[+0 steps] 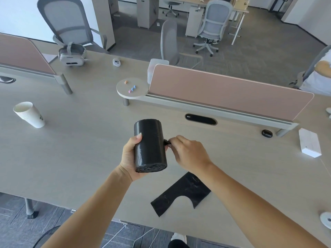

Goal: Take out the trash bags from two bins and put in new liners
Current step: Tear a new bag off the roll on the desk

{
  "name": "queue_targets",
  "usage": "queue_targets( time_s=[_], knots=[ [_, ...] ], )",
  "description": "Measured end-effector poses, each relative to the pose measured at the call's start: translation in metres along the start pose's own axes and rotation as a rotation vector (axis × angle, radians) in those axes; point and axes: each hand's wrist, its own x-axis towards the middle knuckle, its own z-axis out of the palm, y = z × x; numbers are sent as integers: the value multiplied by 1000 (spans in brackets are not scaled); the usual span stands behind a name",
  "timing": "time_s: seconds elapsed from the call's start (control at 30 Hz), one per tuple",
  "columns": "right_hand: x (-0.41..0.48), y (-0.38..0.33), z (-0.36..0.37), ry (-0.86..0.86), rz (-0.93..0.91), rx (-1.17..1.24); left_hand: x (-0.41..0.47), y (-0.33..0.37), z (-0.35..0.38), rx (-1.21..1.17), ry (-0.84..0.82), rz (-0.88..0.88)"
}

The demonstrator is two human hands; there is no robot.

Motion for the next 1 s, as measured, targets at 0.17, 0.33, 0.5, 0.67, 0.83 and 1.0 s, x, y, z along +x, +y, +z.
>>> queue_targets(
  time_s=[0.17,0.33,0.5,0.67,0.83,1.0],
  knots=[
    [-2,-3,-6,-91,103,408,-11,6,-1,52,-53,-47],
    [-2,-1,-20,-54,-78,315,-18,21,4,146,-69,-85],
    [0,8,-21,82,-190,3,-20,28,9,158,5,-66],
    [-8,3,-20,180,-60,91,-25,28,5,61,-55,-47],
    [-16,-33,-20,318,354,167,-31,29,5,143,-80,41],
    [-20,-69,-34,91,538,660,-37,28,6,89,-123,110]
  ],
)
